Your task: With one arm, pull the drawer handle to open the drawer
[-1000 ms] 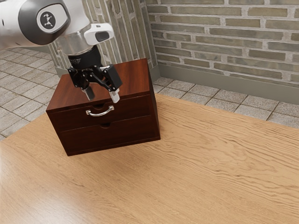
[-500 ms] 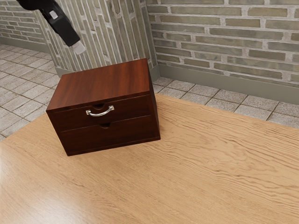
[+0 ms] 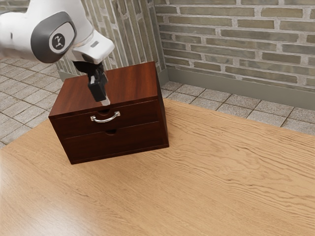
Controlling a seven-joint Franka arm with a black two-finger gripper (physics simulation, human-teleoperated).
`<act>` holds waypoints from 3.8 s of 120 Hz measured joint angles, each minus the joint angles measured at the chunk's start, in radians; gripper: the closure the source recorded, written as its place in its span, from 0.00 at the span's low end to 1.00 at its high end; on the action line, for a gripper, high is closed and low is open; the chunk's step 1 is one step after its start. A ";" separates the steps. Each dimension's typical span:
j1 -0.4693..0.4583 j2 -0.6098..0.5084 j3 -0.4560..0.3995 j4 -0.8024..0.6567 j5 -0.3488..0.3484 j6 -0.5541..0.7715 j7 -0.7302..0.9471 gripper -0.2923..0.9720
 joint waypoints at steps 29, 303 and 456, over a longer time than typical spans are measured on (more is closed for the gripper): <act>0.033 -0.011 0.034 -0.089 -0.039 0.162 0.166 0.31; 0.001 -0.197 0.047 -0.541 0.057 0.444 -0.013 0.71; 0.000 -0.445 -0.019 -0.791 0.026 0.440 -0.027 0.74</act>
